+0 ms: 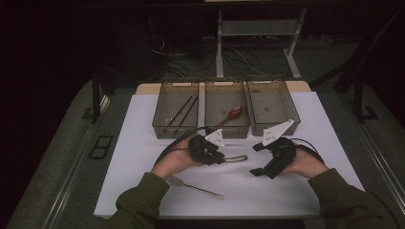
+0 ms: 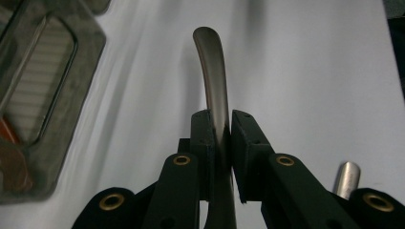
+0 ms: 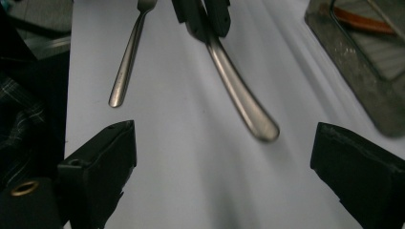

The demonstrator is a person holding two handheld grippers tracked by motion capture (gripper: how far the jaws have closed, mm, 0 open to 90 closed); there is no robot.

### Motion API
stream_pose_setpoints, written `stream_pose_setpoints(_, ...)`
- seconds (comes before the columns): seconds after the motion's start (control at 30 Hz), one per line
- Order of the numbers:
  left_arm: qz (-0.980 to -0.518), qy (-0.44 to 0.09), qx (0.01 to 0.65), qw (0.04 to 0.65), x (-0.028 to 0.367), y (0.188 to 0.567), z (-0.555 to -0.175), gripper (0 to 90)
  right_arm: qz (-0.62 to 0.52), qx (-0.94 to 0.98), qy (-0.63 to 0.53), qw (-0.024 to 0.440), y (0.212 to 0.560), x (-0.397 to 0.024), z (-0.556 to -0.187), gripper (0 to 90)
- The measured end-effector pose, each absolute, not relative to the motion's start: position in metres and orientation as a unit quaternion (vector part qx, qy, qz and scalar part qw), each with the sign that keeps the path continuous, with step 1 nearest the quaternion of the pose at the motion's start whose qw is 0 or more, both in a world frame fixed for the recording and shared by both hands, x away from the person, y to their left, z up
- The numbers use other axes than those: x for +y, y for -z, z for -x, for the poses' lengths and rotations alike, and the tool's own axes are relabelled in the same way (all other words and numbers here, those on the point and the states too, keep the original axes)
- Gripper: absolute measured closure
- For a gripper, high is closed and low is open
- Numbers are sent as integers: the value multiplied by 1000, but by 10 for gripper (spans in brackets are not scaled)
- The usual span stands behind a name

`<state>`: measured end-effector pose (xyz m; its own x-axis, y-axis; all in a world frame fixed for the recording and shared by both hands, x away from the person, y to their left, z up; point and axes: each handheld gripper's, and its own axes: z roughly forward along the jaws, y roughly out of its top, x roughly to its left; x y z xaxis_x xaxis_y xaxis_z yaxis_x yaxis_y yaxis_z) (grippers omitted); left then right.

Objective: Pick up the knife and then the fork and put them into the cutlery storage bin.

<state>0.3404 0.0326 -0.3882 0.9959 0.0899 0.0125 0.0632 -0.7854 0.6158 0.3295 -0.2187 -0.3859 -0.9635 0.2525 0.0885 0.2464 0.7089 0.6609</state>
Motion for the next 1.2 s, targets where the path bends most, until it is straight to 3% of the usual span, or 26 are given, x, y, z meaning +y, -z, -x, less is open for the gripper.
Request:
stream_pose_setpoints(0.17, -943, -22, 6, 332, 25, 381, -336, 793, -86, 936, -340, -13, 375, -199, -342, 203)
stream_pose_setpoints(0.43, -939, -18, -13, 343, 18, 375, -330, 793, -36, 950, -308, -46, 382, -176, -343, 488)
stream_pose_setpoints(0.6, -939, -18, -17, 344, 17, 375, -331, 793, -20, 951, -304, -46, 387, -170, -343, 603)
stream_pose_setpoints(0.97, -935, -9, -17, 353, 17, 375, -330, 793, -13, 952, -302, -50, 390, -167, -344, 749)
stream_pose_setpoints(1.2, -935, -4, -19, 354, 17, 375, -330, 793, -6, 953, -299, -52, 390, -167, -344, 761)
